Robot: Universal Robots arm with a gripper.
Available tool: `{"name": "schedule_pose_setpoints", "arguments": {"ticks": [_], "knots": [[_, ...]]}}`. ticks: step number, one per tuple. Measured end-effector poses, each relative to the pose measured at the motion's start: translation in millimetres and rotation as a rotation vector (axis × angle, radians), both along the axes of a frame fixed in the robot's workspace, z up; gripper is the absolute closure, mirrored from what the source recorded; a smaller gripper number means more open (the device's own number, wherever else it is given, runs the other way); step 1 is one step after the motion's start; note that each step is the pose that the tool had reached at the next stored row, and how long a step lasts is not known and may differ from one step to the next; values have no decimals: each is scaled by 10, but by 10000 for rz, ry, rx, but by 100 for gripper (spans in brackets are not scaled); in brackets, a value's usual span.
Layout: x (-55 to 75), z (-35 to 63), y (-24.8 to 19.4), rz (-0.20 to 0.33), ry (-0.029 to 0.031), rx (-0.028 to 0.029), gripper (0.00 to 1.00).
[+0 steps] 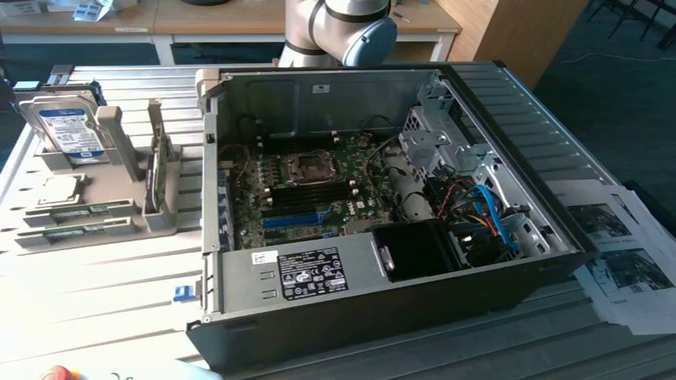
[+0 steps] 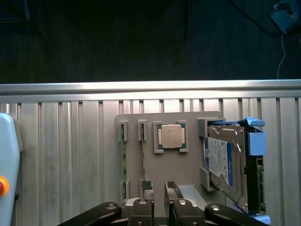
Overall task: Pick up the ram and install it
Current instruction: 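Pick up the ram and move it above insertion slot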
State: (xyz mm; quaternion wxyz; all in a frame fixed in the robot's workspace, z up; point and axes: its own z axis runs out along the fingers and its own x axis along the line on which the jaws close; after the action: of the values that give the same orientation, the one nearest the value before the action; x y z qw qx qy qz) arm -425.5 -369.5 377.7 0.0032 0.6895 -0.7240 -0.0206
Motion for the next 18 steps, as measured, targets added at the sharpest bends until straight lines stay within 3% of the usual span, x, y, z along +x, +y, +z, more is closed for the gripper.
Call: {"name": "schedule_pose_setpoints", "arguments": {"ticks": [18], "knots": [[0, -258, 0, 0, 0, 0, 76]]}}
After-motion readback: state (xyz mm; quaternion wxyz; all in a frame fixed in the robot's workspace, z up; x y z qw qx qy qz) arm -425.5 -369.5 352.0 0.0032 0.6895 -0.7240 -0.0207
